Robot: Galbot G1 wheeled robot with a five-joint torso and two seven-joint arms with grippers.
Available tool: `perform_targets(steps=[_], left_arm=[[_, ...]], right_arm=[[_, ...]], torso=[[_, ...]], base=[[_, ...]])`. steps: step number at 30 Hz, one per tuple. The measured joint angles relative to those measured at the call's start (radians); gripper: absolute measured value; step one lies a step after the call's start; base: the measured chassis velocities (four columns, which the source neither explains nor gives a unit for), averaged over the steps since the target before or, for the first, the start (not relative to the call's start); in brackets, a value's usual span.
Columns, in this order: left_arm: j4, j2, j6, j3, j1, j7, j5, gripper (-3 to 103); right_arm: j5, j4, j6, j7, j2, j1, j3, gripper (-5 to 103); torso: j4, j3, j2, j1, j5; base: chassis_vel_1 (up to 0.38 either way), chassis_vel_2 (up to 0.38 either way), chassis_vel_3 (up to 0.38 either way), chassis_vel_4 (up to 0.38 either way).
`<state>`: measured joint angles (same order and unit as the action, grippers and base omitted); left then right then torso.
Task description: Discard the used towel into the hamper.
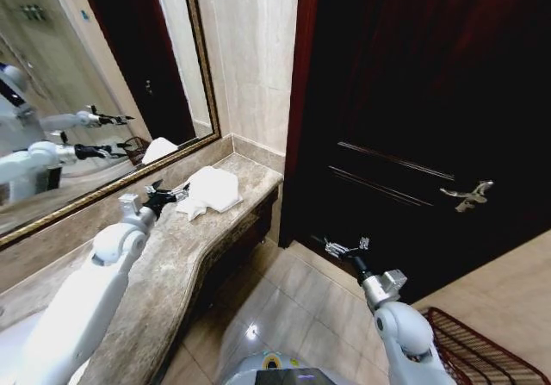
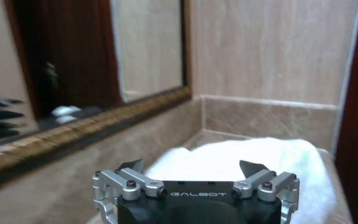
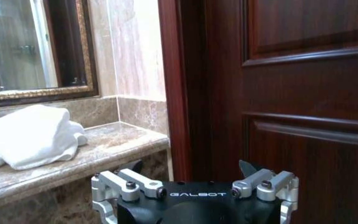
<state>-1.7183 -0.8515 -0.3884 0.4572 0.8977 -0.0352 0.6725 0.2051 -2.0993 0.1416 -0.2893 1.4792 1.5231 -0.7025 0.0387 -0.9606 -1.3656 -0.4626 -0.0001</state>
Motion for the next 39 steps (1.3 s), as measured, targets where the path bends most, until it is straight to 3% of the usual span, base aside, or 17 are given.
perform_targets(steps=[6, 8, 15, 22, 28, 30, 34, 37, 39], left_arm=[[0.111, 0.008, -0.041, -0.114, -0.129, -0.082, 0.051, 100], [0.124, 0.008, -0.044, -0.127, -0.141, -0.084, 0.052, 100], [0.294, -0.015, -0.069, -0.299, -0.316, -0.123, 0.048, 100], [0.375, -0.057, -0.109, -0.379, -0.394, -0.133, 0.047, 101], [0.396, -0.073, -0.117, -0.387, -0.398, -0.133, 0.038, 82], [0.397, -0.074, -0.117, -0.385, -0.397, -0.133, 0.037, 82], [0.398, -0.073, -0.114, -0.375, -0.395, -0.13, 0.035, 66], [0.398, -0.073, -0.111, -0.374, -0.395, -0.127, 0.034, 62], [0.398, -0.075, -0.109, -0.372, -0.397, -0.119, 0.033, 55]], right_arm=[[0.0, 0.022, -0.005, 0.004, 0.004, -0.01, -0.002, 100], [0.0, 0.025, -0.007, 0.005, 0.005, -0.011, -0.002, 100], [0.004, 0.054, -0.031, 0.011, 0.003, -0.014, -0.02, 100], [0.005, 0.066, -0.052, 0.023, 0.001, -0.022, -0.026, 100], [0.006, 0.07, -0.054, 0.03, -0.005, -0.032, -0.029, 100], [0.005, 0.071, -0.054, 0.031, -0.005, -0.034, -0.029, 100], [0.001, 0.072, -0.054, 0.032, 0.0, -0.039, -0.023, 100], [0.0, 0.072, -0.053, 0.032, 0.001, -0.04, -0.022, 100], [0.0, 0.069, -0.05, 0.033, 0.0, -0.042, -0.021, 100]], torso=[[-0.0001, 0.0, 0.0, 0.0, 0.0002], [-0.0002, 0.0, 0.0, 0.0, 0.0002], [0.0, 0.0, 0.0, 0.0, 0.0], [-0.0002, 0.0, 0.0, 0.0, 0.0002], [-0.0001, 0.0, 0.0, 0.0, 0.0002], [-0.0001, 0.0, 0.0, 0.0, -0.0001], [-0.0001, 0.0, 0.0, 0.0, 0.0], [0.0, 0.0, 0.0, 0.0, 0.0001], [0.0, 0.0, 0.0, 0.0, 0.0]], base=[[0.0, 0.0, 0.0, 0.0], [0.0, 0.0, 0.0, 0.0], [0.0, 0.0, 0.0, 0.0], [0.0, 0.0, 0.0, 0.0], [0.0, 0.0, 0.0, 0.0], [0.0, 0.0, 0.0, 0.0], [0.0, 0.0, 0.0, 0.0], [0.0, 0.0, 0.0, 0.0], [0.0, 0.0, 0.0, 0.0]])
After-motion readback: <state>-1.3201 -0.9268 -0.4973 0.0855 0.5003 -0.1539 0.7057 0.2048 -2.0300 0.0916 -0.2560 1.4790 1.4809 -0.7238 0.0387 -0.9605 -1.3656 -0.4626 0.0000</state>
